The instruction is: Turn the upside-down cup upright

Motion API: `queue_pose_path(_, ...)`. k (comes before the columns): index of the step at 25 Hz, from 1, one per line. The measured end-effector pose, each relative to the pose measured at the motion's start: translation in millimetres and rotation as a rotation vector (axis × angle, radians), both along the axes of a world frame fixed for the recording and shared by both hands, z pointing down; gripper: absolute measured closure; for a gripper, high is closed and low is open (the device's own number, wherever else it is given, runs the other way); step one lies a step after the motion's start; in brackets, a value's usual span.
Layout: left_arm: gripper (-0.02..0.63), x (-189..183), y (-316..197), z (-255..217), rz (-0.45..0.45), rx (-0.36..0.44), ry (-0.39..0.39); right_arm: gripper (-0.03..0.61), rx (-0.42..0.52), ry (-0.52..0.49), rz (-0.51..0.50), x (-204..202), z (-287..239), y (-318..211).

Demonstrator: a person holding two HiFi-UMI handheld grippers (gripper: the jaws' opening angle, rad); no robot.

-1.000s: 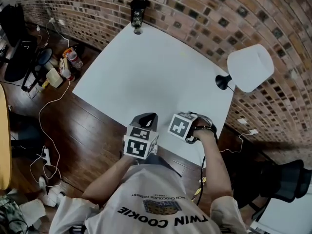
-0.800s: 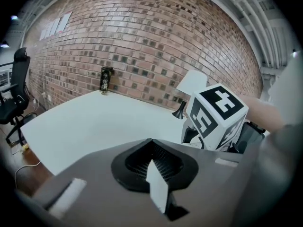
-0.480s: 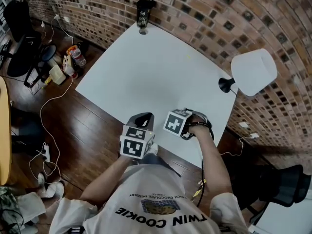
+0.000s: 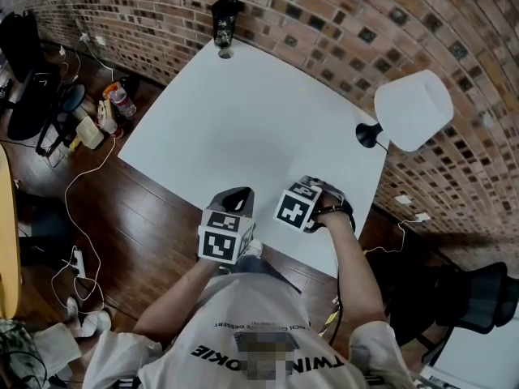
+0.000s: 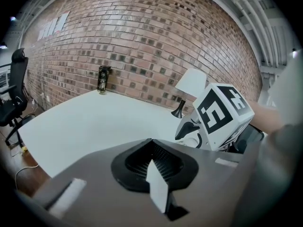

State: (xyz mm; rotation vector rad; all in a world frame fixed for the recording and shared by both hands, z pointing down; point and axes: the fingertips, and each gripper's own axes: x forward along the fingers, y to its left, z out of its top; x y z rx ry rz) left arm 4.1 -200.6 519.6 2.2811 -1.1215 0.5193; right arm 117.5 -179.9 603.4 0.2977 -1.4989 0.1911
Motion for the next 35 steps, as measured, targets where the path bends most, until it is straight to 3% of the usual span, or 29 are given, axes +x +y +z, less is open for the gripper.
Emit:
queue_pose_path(3, 0.611, 3.1, -0.3, 0.6, 0.007, 0.000, -0.002, 0.291, 0.036, -0.074, 0.047, 0.0, -11.8, -2.4)
queue_pose_path(7, 0.611, 10.4, -0.9, 1.7, 0.025, -0.002, -0.004, 0.291, 0.111, -0.244, 0.188, 0.7, -36.4, -9.8)
queue_pose_path(11, 0.611, 18.8, -2.0, 1.2, 0.047, -0.002, -0.006, 0.291, 0.215, -0.473, 0.416, 17.3, -60.6, -12.4)
queue_pose_path(14, 0.611, 25.3, -2.5, 1.4, 0.065, -0.002, -0.007, 0.291, 0.267, -0.700, 0.649, 34.6, -76.1, -5.7)
queue_pose_path(16, 0.611, 30.3, -2.0, 3.0, 0.077, -0.007, -0.006, 0.293, 0.254, -0.846, 0.801, 45.6, -76.0, 4.8)
queue_pose_path(18, 0.611, 36.1, -1.6, 4.4, 0.088, -0.012, -0.008, 0.299, 0.224, -0.927, 0.917, 55.1, -67.1, 16.6)
queue_pose_path(24, 0.611, 56.2, 0.4, 2.9, 0.133, -0.008, -0.018, 0.437, 0.114, -1.144, 1.162, 63.0, -40.8, 33.5)
queue_pose_path(29, 0.611, 59.0, 2.0, 5.4, 0.134, -0.012, -0.030, 0.528, 0.046, -1.285, 1.210, 55.2, -38.0, 35.9)
queue_pose_path(33, 0.611, 56.7, 2.2, 7.8, 0.123, -0.016, -0.032, 0.563, -0.002, -1.345, 1.167, 46.3, -47.3, 34.2)
queue_pose_path(35, 0.611, 54.5, 1.4, 7.9, 0.116, -0.018, -0.031, 0.568, -0.002, -1.325, 1.110, 40.1, -54.3, 30.8)
